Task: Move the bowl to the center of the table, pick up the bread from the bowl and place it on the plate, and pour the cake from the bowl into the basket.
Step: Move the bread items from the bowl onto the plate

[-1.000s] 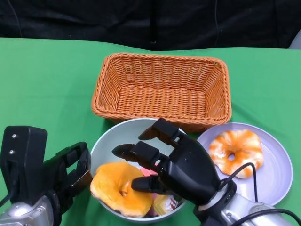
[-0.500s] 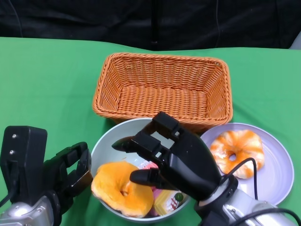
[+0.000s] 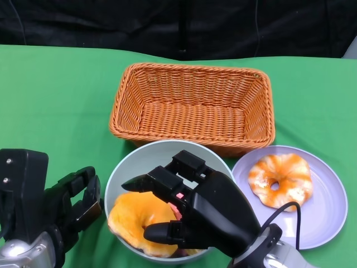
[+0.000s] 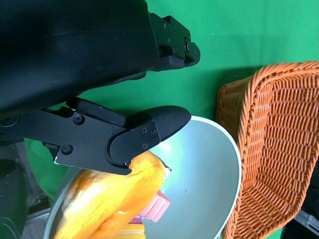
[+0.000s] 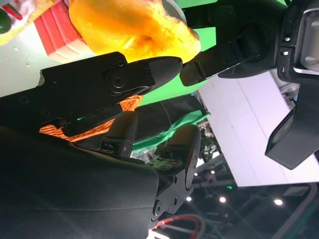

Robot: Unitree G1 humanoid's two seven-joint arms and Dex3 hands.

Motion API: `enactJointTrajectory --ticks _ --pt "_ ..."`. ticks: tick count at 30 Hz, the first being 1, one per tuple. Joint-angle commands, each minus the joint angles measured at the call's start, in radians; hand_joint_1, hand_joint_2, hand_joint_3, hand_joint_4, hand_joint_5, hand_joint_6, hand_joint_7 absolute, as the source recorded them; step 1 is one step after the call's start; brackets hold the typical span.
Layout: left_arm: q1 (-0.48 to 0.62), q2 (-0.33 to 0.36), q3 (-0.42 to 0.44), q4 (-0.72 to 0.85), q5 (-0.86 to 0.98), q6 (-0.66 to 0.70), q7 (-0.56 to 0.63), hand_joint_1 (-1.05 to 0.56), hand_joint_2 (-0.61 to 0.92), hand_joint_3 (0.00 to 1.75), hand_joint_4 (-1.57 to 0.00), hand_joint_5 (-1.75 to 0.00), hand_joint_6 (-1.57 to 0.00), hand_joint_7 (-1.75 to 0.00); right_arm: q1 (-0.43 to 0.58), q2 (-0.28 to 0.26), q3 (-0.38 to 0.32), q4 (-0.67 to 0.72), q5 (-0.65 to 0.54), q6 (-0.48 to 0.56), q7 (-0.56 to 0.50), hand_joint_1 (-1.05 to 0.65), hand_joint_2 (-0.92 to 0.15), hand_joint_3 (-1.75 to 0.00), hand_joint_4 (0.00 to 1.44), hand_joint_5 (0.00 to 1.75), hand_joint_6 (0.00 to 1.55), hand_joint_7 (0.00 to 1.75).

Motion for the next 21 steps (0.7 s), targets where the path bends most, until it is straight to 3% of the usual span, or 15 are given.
enactJointTrajectory --ticks 1,14,21 --pt "-0.007 0.013 0.003 0.0 0.005 0.008 0.001 -0.53 0.92 0.76 -0.01 -0.51 -0.16 -0.02 0.02 0.005 -0.011 -0.043 0.012 0.028 0.044 -0.57 -0.92 -0.18 0.14 1.03 0.16 0.7" --pt "-0.012 0.011 -0.003 -0.001 0.014 0.017 0.01 -0.52 0.92 0.76 0.0 -0.48 -0.16 -0.01 0.048 0.006 -0.016 -0.104 0.008 0.071 0.133 -0.6 -0.92 -0.17 0.06 1.09 0.13 0.74" --pt "-0.008 0.01 -0.005 -0.002 0.015 0.005 0.009 -0.51 0.92 0.75 -0.01 -0.49 -0.18 -0.01 0.041 -0.004 -0.038 -0.087 0.01 0.049 0.115 -0.58 -0.92 -0.16 0.08 1.08 0.14 0.73"
